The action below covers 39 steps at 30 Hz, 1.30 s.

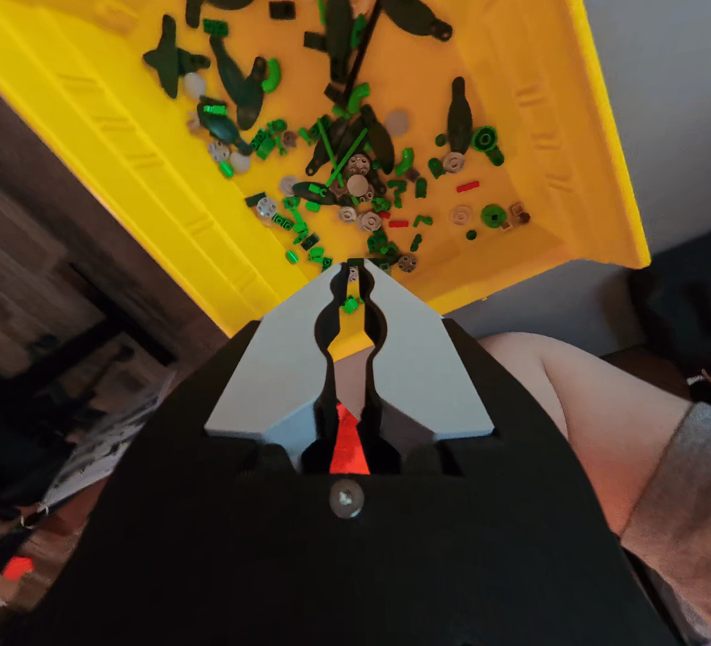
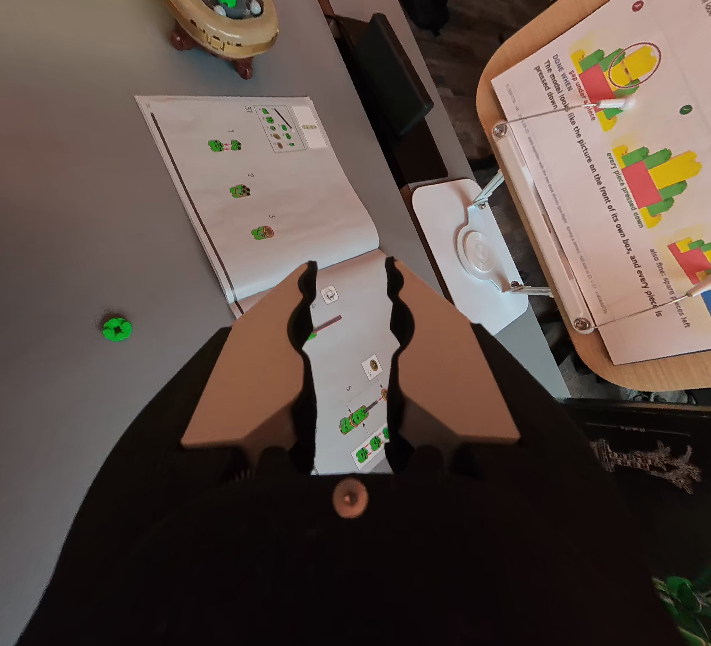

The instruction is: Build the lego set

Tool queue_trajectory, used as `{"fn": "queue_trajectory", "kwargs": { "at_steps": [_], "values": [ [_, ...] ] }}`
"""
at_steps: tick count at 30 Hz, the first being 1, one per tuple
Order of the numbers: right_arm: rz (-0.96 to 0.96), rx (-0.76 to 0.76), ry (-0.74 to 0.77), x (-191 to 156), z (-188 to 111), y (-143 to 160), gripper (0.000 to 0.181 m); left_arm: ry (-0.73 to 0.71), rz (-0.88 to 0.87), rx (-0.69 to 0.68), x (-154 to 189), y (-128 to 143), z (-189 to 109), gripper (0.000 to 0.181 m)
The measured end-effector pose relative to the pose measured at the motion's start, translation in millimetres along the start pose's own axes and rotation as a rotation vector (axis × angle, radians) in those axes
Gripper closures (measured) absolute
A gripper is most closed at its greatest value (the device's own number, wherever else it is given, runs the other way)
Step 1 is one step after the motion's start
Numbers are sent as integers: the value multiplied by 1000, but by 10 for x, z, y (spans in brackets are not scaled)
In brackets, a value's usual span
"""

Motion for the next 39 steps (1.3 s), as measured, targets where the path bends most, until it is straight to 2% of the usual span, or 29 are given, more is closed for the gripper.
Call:
{"fn": "queue_trajectory", "kwargs": {
  "at_steps": [1, 4, 7, 11, 14, 22, 26, 30, 34, 39],
  "values": [
    [4, 12, -2, -11, -2, -37, 144, 14, 14, 3, -4, -5, 11, 176],
    [13, 54, -11, -52, -28, -170, 144, 128, 75, 43, 68, -2, 11, 175],
    [25, 100, -23, -118, -73, -314, 144, 281, 229, 119, 196, -4, 15, 174],
    [8, 136, -19, -183, -154, -461, 144, 401, 324, 153, 286, -12, 49, 166],
    [12, 170, -20, -184, -191, -536, 144, 385, 368, 132, 275, -25, 118, 159],
    [5, 229, -7, -145, -238, -732, 144, 399, 346, 93, 142, -139, 249, 154],
    [-1, 304, 3, -192, -359, -946, 144, 387, 267, 101, -6, -170, 270, 154],
    [-36, 335, 32, -289, -416, -1190, 143, 315, 224, 70, -111, -151, 291, 154],
    [-78, 358, 36, -467, -419, -1471, 141, 257, 218, 113, -176, -196, 254, 155],
    [-75, 371, 68, -494, -369, -1755, 140, 235, 181, 75, -267, -243, 337, 154]
  ]
}}
Point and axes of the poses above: each gripper's, where its closed fingertips meet, z out along the fingers, y out of its underside, x = y × z across the jaws, the point moved 6 cm from there along -z, back along the fingers, and after that the axes turned 2 degrees about -y, right-handed, at the moved point
